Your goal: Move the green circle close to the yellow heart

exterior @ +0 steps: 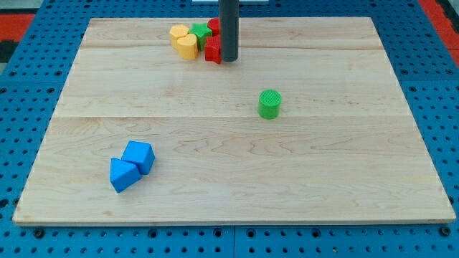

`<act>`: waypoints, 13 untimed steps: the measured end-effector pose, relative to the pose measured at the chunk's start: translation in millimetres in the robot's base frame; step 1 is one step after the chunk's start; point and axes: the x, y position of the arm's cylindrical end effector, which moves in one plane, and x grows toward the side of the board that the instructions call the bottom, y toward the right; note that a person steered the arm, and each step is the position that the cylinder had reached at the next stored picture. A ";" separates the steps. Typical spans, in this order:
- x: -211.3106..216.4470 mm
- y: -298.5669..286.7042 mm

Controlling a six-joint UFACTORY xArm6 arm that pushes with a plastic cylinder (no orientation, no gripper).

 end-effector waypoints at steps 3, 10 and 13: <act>114.8 50.6; 48.7 -160.2; -10.8 -88.3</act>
